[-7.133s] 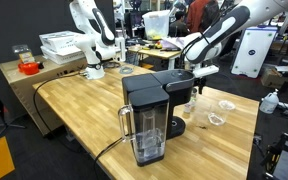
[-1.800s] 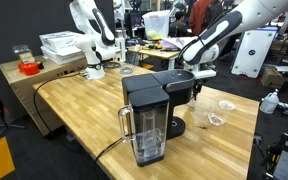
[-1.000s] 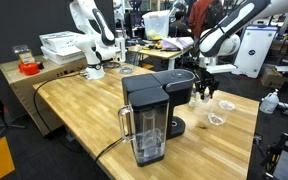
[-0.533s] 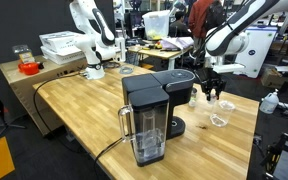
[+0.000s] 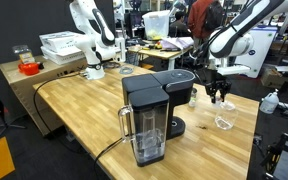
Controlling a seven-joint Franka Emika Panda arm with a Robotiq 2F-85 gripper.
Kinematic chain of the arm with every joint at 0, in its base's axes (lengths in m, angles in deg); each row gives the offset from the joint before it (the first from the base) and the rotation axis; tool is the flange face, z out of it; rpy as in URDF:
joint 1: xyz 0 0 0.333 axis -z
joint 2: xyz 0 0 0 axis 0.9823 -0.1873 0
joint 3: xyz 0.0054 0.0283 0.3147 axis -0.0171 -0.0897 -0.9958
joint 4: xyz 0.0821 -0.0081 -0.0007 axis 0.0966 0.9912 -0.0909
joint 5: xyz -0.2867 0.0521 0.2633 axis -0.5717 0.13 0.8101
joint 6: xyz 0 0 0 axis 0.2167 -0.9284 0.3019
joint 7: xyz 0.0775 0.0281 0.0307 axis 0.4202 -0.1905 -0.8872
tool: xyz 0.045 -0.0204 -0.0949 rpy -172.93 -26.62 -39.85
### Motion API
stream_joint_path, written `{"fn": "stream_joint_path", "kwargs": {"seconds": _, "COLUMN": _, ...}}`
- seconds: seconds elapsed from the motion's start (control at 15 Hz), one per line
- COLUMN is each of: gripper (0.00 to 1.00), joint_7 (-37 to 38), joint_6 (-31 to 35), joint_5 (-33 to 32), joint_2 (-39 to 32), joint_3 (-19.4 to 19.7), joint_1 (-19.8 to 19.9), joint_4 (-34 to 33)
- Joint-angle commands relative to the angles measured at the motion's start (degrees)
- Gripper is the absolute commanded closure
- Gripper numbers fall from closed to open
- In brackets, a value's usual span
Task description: Uncover the glass jar and put a coffee pod inside
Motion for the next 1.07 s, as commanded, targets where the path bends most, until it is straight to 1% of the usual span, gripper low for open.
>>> {"fn": "stream_joint_path", "kwargs": {"seconds": 0.0, "gripper": 0.73, "joint_7": -0.4, "joint_6": 0.9, "joint_5": 0.3, "joint_2": 1.9, "joint_3": 0.1, "joint_1": -0.2, "joint_4": 1.1}}
{"fn": "stream_joint_path", "kwargs": {"seconds": 0.2, "gripper": 0.73, "joint_7": -0.3, "joint_6": 1.5, "joint_5": 0.0, "joint_2": 3.2, "joint_3": 0.1, "joint_1": -0.6, "joint_4": 0.8}}
{"fn": "stream_joint_path", "kwargs": {"seconds": 0.4, "gripper": 0.73, "joint_7": -0.2, "joint_6": 1.6, "joint_5": 0.2, "joint_2": 5.3, "joint_3": 0.1, "joint_1": -0.6, "joint_4": 1.8}}
{"fn": "stream_joint_path", "kwargs": {"seconds": 1.0, "gripper": 0.73, "joint_7": 0.5, "joint_6": 1.4, "joint_5": 0.9, "joint_2": 10.5, "joint_3": 0.4, "joint_1": -0.5, "joint_4": 8.1}}
